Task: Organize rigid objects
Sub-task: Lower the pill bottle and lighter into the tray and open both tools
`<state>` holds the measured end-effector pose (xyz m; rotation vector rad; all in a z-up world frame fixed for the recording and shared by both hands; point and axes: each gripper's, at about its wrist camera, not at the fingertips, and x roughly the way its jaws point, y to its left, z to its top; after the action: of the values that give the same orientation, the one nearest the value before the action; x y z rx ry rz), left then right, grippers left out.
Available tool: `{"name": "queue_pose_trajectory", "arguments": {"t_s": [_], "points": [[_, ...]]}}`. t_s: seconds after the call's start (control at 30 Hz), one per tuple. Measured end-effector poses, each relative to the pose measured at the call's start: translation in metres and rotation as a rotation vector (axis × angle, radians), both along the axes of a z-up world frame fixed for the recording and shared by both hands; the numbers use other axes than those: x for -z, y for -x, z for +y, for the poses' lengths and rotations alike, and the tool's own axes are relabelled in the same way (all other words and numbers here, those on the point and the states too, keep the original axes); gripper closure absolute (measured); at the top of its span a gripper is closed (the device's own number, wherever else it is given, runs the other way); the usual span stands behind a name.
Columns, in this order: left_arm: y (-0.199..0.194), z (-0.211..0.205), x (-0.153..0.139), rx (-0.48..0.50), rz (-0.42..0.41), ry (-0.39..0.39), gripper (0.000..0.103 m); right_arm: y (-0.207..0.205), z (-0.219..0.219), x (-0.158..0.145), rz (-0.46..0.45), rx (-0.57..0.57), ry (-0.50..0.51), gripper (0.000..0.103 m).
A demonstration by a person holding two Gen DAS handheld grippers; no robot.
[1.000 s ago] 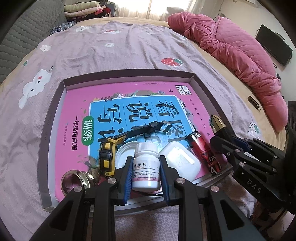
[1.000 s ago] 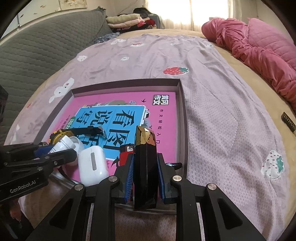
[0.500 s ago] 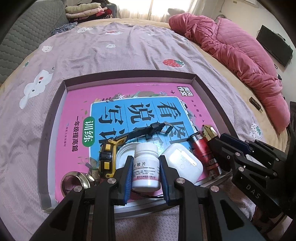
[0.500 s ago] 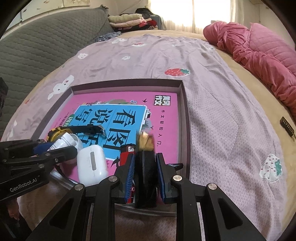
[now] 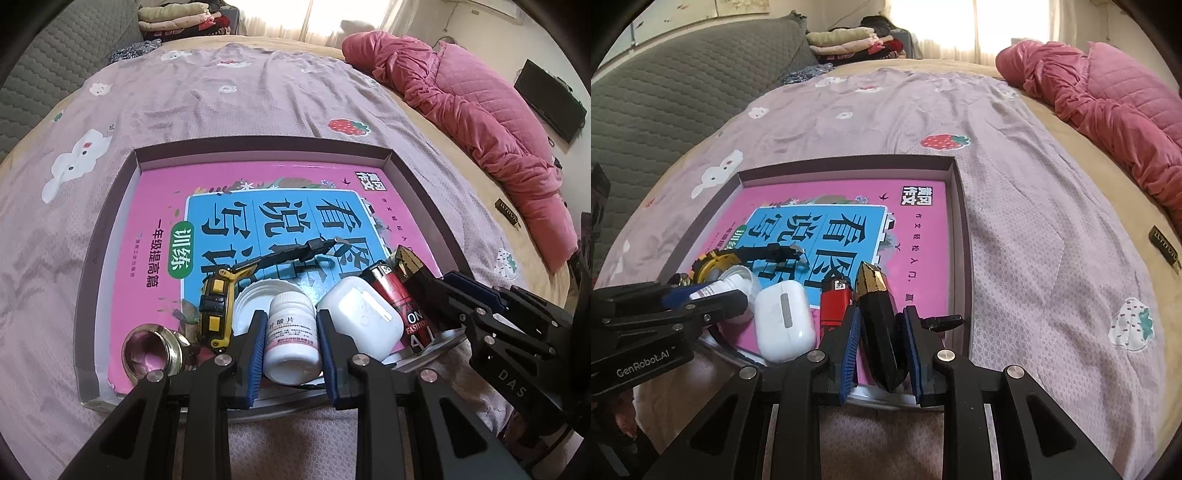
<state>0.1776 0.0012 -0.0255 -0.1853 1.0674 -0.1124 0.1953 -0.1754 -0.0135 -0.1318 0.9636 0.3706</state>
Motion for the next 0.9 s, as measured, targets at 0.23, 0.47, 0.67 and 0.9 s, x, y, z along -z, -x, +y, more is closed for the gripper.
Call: {"name": "queue_pose_trajectory", "arguments": {"t_s": [0.23,0.47,0.67,0.9], "points": [[0.002,0.005,0.001,-0.012,0.010,0.052,0.076,0.003,-0.006,-0.007,-0.003,0.021,-0.029,0.078],[0.003,0.004,-0.001,-0.014,0.005,0.052,0.075,0.006,-0.007,-0.012,-0.006,0.033,-0.038,0.077],[0.007,0.002,-0.007,-0.017,0.000,0.049,0.070,0.011,-0.007,-0.017,-0.014,0.030,-0.044,0.077],[0.016,0.000,-0.018,-0.022,-0.020,0.030,0.063,0.019,-0.007,-0.024,-0.019,0.030,-0.051,0.075]]}}
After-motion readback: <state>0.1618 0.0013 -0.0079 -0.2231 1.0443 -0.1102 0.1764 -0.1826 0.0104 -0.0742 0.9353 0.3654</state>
